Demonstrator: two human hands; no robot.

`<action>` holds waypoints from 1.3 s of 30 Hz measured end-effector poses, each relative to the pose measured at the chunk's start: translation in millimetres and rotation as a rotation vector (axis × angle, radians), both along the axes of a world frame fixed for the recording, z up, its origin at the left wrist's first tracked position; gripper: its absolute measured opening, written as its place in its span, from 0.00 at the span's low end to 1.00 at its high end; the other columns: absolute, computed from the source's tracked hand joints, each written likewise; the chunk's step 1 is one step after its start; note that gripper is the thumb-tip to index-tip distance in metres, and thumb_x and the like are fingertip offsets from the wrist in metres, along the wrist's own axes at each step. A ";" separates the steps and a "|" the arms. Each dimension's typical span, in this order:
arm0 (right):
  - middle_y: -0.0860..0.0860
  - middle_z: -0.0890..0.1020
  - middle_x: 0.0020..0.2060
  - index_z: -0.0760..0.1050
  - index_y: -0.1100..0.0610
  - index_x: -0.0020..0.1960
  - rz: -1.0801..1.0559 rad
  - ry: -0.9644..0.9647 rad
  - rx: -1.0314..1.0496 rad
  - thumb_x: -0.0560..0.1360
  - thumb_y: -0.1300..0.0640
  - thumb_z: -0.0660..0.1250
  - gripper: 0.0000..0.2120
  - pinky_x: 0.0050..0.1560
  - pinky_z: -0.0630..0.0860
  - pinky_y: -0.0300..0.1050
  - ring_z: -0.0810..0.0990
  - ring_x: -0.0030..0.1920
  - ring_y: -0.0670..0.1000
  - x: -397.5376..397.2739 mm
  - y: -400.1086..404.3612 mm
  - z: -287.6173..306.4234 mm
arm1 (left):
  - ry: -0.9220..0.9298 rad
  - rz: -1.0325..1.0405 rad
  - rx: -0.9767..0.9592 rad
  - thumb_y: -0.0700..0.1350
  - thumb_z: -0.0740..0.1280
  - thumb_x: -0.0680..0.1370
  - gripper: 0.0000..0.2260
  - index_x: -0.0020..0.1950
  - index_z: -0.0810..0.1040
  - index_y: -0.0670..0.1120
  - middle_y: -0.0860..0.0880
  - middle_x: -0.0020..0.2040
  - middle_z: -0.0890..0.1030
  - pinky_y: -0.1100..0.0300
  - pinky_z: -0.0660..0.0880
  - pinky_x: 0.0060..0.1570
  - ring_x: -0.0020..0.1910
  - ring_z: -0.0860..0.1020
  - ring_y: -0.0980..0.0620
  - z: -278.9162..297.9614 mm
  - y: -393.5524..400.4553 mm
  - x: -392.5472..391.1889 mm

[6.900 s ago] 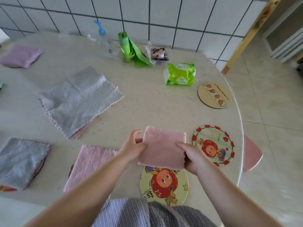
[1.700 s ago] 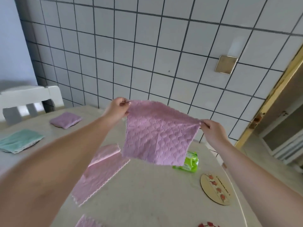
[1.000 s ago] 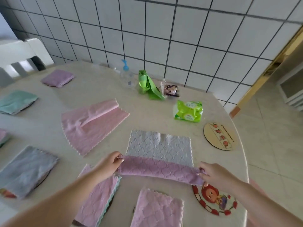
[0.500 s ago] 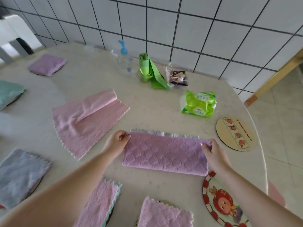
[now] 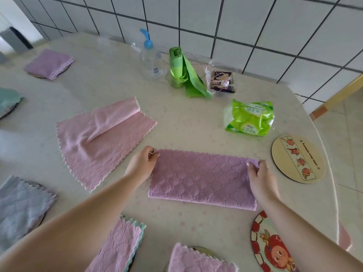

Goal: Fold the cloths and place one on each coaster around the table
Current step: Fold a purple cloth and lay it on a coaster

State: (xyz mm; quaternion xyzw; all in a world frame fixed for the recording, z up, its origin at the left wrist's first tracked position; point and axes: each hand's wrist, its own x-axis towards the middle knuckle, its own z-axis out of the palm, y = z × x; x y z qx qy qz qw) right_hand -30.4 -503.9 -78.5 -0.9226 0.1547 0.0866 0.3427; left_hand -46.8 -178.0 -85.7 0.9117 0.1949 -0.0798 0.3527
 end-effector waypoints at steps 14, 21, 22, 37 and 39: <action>0.50 0.70 0.65 0.66 0.54 0.67 0.061 -0.245 -0.033 0.77 0.51 0.59 0.20 0.62 0.67 0.47 0.68 0.66 0.51 -16.9 13.3 9.5 | -0.305 -0.134 0.174 0.51 0.63 0.77 0.18 0.66 0.70 0.46 0.48 0.64 0.71 0.52 0.68 0.61 0.63 0.70 0.50 10.3 -32.1 -21.4; 0.54 0.58 0.75 0.61 0.53 0.73 0.568 -0.141 -0.389 0.77 0.52 0.59 0.24 0.72 0.41 0.60 0.51 0.75 0.53 -56.7 74.4 -15.3 | -0.323 -0.654 0.482 0.51 0.55 0.74 0.23 0.67 0.72 0.44 0.47 0.68 0.72 0.40 0.59 0.67 0.71 0.63 0.49 -23.3 -111.6 -52.8; 0.54 0.61 0.74 0.64 0.53 0.71 0.568 -0.141 -0.432 0.77 0.50 0.59 0.24 0.71 0.46 0.62 0.56 0.75 0.54 -59.5 74.2 -20.1 | -0.306 -0.658 0.508 0.52 0.55 0.75 0.24 0.68 0.71 0.44 0.48 0.69 0.71 0.41 0.59 0.68 0.71 0.62 0.50 -27.3 -110.5 -54.4; 0.52 0.65 0.72 0.66 0.52 0.70 0.562 -0.151 -0.537 0.76 0.40 0.55 0.26 0.71 0.44 0.63 0.58 0.73 0.52 -45.9 3.5 -17.7 | -0.410 -0.970 0.507 0.59 0.59 0.75 0.26 0.70 0.67 0.49 0.49 0.68 0.71 0.51 0.59 0.68 0.68 0.65 0.51 -21.4 -36.6 -70.6; 0.50 0.71 0.68 0.75 0.52 0.63 0.551 -0.257 -0.429 0.74 0.49 0.65 0.18 0.72 0.48 0.63 0.65 0.70 0.51 -28.2 25.7 -12.0 | -0.416 -0.990 0.434 0.56 0.64 0.74 0.21 0.66 0.70 0.54 0.56 0.63 0.75 0.56 0.66 0.66 0.62 0.71 0.55 -15.8 -61.9 -75.9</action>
